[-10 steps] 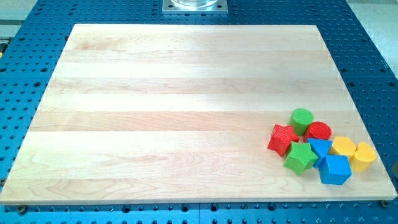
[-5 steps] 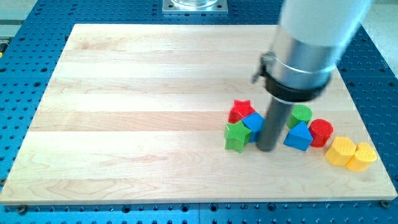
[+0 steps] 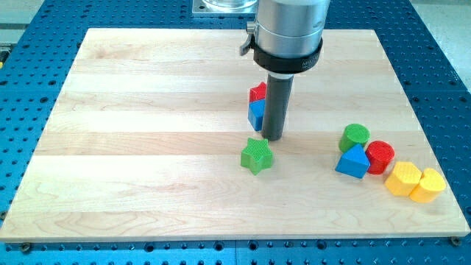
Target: Place the green star diagonally bottom right to the blue cube
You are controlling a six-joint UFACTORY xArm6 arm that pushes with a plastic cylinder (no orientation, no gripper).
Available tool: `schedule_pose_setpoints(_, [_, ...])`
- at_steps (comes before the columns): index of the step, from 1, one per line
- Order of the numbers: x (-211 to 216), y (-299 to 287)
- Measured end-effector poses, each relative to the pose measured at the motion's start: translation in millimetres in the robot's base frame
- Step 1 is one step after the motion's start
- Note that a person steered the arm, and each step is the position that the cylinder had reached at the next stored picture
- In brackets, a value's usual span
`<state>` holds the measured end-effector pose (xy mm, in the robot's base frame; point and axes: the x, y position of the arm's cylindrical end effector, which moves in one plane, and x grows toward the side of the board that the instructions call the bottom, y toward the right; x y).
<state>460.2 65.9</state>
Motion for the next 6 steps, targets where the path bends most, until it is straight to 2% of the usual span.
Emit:
schedule_pose_setpoints(1, [-37,22])
schedule_pose_setpoints(2, [-39,-34])
schedule_pose_setpoints(3, [-54,-61])
schedule_pose_setpoints(4, [-71,-37])
schedule_pose_setpoints(5, [-60,22])
schedule_pose_setpoints(6, [38,10])
